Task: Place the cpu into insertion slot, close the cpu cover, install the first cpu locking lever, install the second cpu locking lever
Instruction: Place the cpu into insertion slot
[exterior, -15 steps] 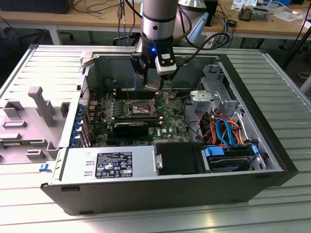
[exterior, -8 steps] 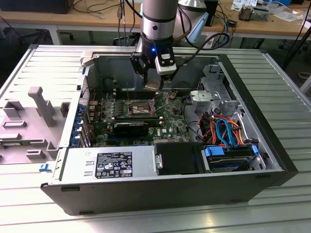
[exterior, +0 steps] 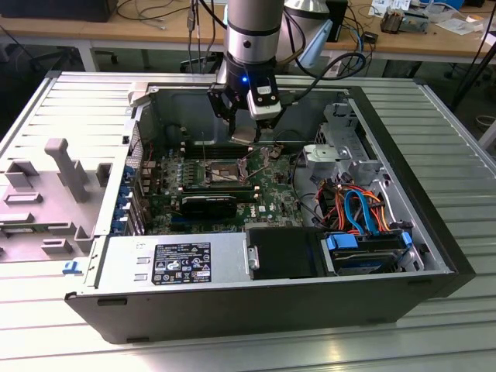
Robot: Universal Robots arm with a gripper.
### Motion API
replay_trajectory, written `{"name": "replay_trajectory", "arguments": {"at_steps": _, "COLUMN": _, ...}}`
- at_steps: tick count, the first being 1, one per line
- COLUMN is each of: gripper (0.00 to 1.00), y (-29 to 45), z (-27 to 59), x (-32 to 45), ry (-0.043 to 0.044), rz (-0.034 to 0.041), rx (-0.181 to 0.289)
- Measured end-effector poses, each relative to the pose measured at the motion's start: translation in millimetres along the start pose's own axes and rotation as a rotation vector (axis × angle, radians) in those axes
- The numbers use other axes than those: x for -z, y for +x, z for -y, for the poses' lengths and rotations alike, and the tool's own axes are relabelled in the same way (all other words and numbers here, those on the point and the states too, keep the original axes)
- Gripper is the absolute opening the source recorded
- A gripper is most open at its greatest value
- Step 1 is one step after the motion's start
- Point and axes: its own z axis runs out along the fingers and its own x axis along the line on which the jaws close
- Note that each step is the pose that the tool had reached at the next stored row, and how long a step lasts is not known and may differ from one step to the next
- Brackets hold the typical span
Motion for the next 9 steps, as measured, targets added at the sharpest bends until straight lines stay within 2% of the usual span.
{"name": "replay_trajectory", "arguments": {"at_steps": 9, "gripper": 0.55, "y": 0.0, "z": 0.0, "x": -0.1, "ry": -0.0001, "rz": 0.0004, "rx": -0.004}}
